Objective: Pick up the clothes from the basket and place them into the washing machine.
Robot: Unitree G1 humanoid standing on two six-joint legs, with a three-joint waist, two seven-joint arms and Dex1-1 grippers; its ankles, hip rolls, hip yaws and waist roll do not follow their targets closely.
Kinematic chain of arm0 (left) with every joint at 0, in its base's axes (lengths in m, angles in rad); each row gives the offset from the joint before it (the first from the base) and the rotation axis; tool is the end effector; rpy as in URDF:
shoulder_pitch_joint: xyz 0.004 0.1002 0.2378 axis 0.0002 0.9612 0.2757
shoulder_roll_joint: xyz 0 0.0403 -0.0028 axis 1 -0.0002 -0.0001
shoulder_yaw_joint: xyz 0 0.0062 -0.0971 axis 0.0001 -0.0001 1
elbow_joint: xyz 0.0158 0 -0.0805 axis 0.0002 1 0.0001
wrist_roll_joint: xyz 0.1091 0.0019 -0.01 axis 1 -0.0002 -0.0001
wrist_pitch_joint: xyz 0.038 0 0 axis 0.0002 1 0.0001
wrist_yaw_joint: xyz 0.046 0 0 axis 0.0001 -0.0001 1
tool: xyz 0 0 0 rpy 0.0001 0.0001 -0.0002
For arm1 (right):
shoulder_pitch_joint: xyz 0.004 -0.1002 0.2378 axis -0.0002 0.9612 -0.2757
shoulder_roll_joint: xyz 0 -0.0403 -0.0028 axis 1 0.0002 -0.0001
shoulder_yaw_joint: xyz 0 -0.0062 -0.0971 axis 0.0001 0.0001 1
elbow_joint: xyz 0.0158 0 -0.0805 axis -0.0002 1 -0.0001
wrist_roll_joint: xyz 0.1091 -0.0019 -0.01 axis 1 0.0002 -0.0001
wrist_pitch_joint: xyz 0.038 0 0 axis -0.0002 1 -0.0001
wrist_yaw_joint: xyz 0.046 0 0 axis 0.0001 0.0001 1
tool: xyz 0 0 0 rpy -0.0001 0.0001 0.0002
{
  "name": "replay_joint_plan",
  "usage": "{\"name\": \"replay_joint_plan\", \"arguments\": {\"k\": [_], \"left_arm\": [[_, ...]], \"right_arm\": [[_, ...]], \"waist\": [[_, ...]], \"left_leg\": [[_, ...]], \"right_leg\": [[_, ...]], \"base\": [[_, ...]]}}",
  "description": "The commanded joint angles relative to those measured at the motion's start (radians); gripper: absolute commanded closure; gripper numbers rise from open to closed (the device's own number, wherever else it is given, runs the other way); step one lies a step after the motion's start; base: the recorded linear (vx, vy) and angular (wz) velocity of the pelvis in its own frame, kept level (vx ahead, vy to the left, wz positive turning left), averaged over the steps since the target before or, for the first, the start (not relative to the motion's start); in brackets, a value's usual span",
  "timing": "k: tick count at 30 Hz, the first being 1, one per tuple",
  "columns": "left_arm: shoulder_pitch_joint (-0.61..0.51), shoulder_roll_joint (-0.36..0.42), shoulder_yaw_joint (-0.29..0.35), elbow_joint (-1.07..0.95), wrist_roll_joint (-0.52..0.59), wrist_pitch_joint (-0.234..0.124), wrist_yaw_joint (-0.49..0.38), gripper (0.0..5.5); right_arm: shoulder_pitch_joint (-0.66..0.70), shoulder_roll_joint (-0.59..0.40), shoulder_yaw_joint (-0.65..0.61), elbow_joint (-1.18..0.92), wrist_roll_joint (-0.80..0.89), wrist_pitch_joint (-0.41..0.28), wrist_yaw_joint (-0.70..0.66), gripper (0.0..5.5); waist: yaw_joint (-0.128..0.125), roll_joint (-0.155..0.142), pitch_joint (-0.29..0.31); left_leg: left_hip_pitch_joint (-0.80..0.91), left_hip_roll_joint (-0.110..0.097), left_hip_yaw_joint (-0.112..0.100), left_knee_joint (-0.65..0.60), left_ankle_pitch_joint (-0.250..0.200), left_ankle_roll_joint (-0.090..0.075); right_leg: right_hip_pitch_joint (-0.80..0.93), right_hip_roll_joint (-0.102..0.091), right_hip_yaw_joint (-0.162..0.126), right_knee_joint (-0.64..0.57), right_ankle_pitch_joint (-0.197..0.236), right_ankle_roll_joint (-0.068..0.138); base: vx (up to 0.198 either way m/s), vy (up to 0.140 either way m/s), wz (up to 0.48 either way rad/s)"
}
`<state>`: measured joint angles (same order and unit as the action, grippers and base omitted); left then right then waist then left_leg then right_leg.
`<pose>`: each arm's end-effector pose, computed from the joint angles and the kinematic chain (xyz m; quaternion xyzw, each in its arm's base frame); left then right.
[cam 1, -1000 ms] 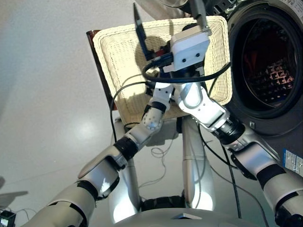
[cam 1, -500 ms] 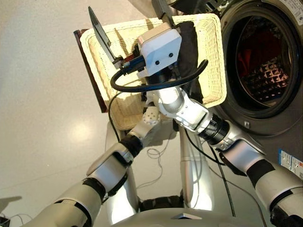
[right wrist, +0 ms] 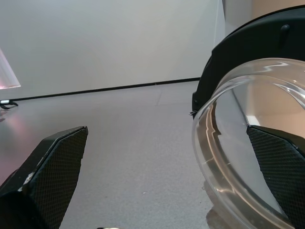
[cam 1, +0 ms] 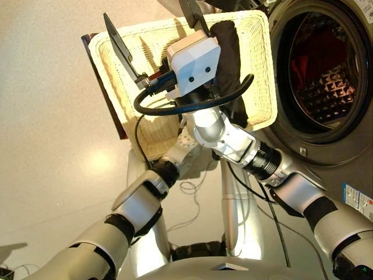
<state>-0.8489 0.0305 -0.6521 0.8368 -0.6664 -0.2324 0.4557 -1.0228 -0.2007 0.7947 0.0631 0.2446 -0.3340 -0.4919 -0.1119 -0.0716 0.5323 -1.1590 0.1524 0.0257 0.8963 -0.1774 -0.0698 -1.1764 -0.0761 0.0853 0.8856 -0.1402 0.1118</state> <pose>0.3129 0.0231 0.0975 -0.0597 -0.0018 -0.0588 0.9965 0.2413 0.0167 0.2345 0.0107 -0.4745 0.2810 0.8341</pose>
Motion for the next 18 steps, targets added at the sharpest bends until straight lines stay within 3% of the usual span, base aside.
{"name": "replay_joint_plan", "arguments": {"k": [1, 10, 18], "left_arm": [[-0.048, -0.108, -0.007, 0.097, -0.022, -0.009, 0.016, 5.50], [-0.033, -0.083, 0.003, 0.095, -0.019, 0.002, 0.017, 5.50], [0.009, -0.024, 0.048, 0.076, 0.012, -0.001, 0.022, 5.50]], "right_arm": [[-0.048, 0.065, -0.013, -0.127, 0.022, -0.032, 0.010, 0.00], [-0.022, 0.010, -0.029, -0.113, 0.030, -0.028, 0.003, 0.00], [0.053, -0.131, -0.091, -0.095, 0.029, -0.019, -0.008, 0.00]], "waist": [[-0.002, -0.010, -0.012], [0.000, -0.008, -0.012], [-0.002, -0.010, -0.012]], "left_leg": [[0.014, -0.038, 0.014, 0.007, -0.017, 0.010], [0.021, -0.035, 0.015, -0.012, -0.006, 0.010], [0.059, -0.034, 0.013, -0.054, 0.009, 0.006]], "right_leg": [[-0.047, -0.013, -0.056, 0.040, -0.006, -0.012], [-0.034, -0.015, -0.055, 0.017, 0.009, -0.014], [0.008, -0.018, -0.055, -0.028, 0.024, -0.013]], "base": [[0.000, 0.000, 0.000], [0.000, 0.000, 0.000], [0.000, 0.000, 0.000]]}}
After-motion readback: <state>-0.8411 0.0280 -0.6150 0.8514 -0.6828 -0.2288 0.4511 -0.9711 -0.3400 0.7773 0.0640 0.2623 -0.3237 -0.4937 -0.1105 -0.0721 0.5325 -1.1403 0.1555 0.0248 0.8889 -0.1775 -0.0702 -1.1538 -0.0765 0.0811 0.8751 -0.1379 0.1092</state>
